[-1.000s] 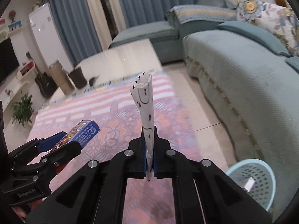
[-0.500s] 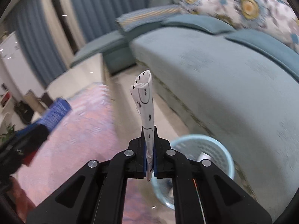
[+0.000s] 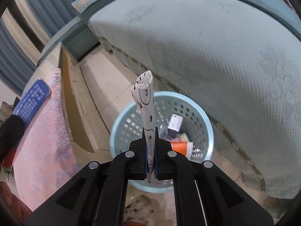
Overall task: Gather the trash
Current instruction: 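Carry both items over the blue basket and open both tools to drop them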
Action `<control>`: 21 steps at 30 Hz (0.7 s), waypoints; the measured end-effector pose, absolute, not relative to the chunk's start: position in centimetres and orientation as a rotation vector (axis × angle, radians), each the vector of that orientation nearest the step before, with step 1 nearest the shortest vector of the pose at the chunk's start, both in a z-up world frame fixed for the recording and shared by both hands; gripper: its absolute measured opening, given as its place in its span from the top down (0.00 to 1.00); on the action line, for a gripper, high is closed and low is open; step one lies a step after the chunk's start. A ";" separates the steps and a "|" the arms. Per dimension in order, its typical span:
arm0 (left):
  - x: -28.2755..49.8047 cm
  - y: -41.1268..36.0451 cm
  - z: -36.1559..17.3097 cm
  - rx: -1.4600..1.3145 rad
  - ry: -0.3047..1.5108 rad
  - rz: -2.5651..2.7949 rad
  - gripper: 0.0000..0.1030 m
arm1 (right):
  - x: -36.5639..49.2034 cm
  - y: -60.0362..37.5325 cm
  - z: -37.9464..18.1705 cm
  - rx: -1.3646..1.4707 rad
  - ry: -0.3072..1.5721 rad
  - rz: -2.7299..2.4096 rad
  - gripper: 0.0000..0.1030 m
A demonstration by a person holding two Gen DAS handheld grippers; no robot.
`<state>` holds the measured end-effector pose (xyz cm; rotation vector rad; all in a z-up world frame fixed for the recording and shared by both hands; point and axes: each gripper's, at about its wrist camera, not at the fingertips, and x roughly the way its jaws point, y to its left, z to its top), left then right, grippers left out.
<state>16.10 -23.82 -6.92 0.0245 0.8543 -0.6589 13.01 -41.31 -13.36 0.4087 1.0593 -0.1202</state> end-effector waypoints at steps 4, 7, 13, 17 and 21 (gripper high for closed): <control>16.6 -24.7 -8.9 0.034 0.933 -0.691 0.43 | 13.2 -41.8 -14.7 0.412 1.105 -0.142 0.95; 16.7 -24.8 -9.6 0.027 0.951 -0.695 0.44 | 13.1 -41.8 -14.9 0.406 1.111 -0.144 0.90; 16.6 -24.0 -8.7 0.016 0.941 -0.677 0.42 | 12.6 -41.6 -14.4 0.406 1.090 -0.150 0.70; 15.7 -22.3 -7.1 -0.013 0.917 -0.668 0.39 | 11.7 -41.0 -13.1 0.397 1.064 -0.138 0.63; 14.1 -20.7 -5.1 -0.035 0.878 -0.658 0.38 | 10.4 -39.4 -10.6 0.369 1.021 -0.104 0.63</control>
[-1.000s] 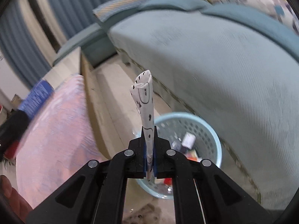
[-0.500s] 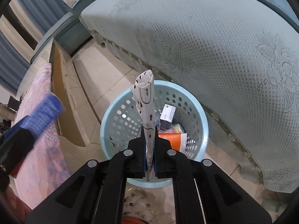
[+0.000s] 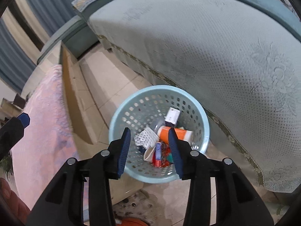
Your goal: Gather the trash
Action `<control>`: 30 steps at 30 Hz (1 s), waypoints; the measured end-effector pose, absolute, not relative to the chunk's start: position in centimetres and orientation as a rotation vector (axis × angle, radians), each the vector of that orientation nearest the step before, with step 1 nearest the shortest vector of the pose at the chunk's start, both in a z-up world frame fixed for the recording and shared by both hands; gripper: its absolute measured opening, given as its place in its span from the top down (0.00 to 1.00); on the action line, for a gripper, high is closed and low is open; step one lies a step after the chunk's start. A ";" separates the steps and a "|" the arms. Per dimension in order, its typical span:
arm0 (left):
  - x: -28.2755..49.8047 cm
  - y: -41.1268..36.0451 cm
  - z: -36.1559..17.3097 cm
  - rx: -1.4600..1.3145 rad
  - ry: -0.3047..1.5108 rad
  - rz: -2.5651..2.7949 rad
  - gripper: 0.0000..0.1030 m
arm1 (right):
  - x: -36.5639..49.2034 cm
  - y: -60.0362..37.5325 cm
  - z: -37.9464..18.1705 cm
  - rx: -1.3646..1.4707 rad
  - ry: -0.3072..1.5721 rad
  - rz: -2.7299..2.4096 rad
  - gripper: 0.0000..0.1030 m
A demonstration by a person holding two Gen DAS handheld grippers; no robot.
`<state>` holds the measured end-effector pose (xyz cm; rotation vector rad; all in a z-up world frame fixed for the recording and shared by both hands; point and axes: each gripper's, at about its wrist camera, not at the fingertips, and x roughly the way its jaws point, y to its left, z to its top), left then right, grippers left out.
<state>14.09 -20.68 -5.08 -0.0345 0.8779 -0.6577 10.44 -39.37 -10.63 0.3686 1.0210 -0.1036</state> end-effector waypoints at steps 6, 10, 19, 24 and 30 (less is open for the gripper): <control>9.7 -16.9 -0.5 -0.097 0.769 -0.603 0.31 | 7.4 -36.0 -4.9 0.332 0.874 -0.028 0.63; 6.5 -14.6 2.3 -0.144 0.706 -0.562 0.26 | 4.8 -33.4 -1.3 0.265 0.770 -0.036 0.62; 2.2 -11.5 5.1 -0.136 0.554 -0.406 0.23 | 0.6 -30.5 3.7 0.170 0.615 -0.126 0.61; 0.0 -10.9 5.4 -0.098 0.450 -0.303 0.18 | -2.1 -29.9 5.3 0.144 0.488 -0.142 0.59; -2.2 -10.4 3.8 -0.096 0.382 -0.174 0.16 | -4.7 -29.0 5.4 0.137 0.376 -0.203 0.37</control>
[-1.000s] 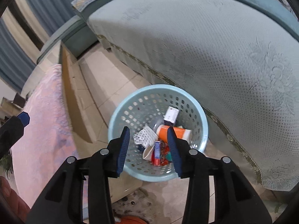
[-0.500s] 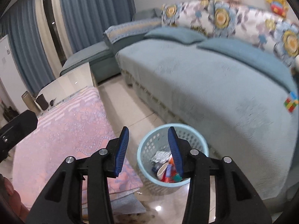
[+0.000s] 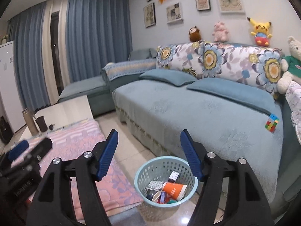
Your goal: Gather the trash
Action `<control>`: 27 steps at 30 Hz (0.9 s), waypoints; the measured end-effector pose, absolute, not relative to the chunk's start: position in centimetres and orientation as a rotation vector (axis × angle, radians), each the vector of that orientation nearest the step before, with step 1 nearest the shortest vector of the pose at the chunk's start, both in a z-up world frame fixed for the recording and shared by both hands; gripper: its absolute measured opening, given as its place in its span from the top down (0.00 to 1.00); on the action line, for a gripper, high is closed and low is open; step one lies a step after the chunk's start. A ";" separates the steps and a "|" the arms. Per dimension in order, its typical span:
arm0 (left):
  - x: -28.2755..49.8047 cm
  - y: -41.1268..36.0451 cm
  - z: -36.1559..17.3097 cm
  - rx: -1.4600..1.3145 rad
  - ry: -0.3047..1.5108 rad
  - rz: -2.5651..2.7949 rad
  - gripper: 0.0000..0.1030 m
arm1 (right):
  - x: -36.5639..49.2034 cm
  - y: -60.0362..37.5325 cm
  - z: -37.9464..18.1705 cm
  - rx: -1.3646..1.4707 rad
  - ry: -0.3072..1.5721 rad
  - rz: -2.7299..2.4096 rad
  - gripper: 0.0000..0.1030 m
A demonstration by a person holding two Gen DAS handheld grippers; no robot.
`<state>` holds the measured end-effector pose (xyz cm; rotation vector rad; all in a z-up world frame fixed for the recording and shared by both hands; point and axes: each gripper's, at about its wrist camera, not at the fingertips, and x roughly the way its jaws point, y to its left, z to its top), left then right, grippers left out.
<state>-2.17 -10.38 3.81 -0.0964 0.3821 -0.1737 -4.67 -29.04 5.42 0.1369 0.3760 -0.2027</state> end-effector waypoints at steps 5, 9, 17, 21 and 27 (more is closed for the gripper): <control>-2.1 -10.0 3.1 -0.096 0.388 -0.168 0.16 | -5.5 -28.7 4.4 0.156 0.345 -0.250 0.33; -2.1 -9.2 2.2 -0.085 0.376 -0.155 0.11 | -6.0 -28.5 3.5 0.164 0.320 -0.285 0.26; -1.4 -10.2 0.4 0.016 0.376 -0.085 0.08 | -4.6 -28.6 2.2 0.203 0.369 -0.286 0.23; -1.1 -9.8 0.3 -0.041 0.402 -0.119 0.08 | -4.6 -28.6 2.1 0.188 0.373 -0.302 0.23; -1.1 -9.5 -0.1 -0.046 0.408 -0.114 0.08 | -4.9 -28.7 2.2 0.178 0.386 -0.304 0.22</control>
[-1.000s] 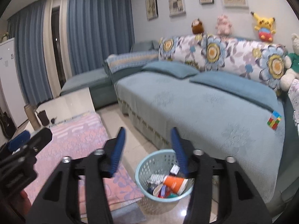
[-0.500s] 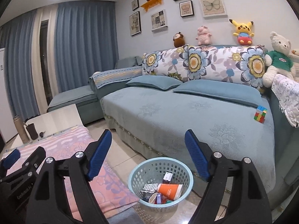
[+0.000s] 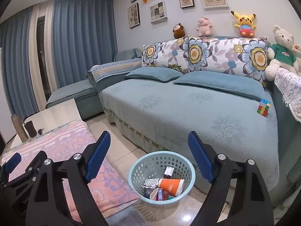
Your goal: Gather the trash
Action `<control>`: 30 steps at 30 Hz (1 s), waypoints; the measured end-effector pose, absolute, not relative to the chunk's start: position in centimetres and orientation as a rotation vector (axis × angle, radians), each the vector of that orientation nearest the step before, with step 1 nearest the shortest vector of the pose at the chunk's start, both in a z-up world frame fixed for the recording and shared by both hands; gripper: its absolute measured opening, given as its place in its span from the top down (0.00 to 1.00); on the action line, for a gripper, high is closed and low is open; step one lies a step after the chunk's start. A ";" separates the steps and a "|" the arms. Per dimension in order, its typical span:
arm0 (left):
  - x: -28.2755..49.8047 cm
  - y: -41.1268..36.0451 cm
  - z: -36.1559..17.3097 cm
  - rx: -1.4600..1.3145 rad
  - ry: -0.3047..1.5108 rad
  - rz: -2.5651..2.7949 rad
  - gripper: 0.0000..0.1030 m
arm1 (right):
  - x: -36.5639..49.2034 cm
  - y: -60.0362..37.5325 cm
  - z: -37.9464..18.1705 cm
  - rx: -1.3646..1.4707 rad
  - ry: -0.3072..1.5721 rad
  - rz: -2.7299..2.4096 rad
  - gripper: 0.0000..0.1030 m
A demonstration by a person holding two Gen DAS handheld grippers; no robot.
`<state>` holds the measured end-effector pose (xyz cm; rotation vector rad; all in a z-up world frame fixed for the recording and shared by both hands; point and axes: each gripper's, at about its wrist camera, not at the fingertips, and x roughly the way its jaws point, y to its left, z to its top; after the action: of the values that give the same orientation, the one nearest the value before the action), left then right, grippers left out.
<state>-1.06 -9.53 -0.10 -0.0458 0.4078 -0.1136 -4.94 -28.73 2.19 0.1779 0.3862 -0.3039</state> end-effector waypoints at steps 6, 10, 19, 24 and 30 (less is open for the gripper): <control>-1.3 -9.7 -0.1 -0.022 0.390 -0.098 0.08 | -5.1 -28.7 2.3 0.169 0.386 -0.314 0.22; -2.0 -10.0 0.3 0.021 0.345 -0.067 0.08 | -5.2 -28.6 2.3 0.167 0.384 -0.308 0.22; -1.8 -9.4 0.3 0.001 0.358 -0.074 0.08 | -5.5 -28.0 2.7 0.148 0.363 -0.300 0.21; -1.8 -9.0 0.3 -0.015 0.360 -0.071 0.08 | -5.4 -27.9 2.9 0.142 0.360 -0.297 0.21; -1.7 -9.2 0.3 0.000 0.358 -0.061 0.08 | -5.4 -27.6 2.9 0.133 0.357 -0.296 0.21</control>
<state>-1.68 -9.22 0.26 0.0002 0.3581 -0.0611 -5.38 -27.64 2.88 0.1332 0.3574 -0.2962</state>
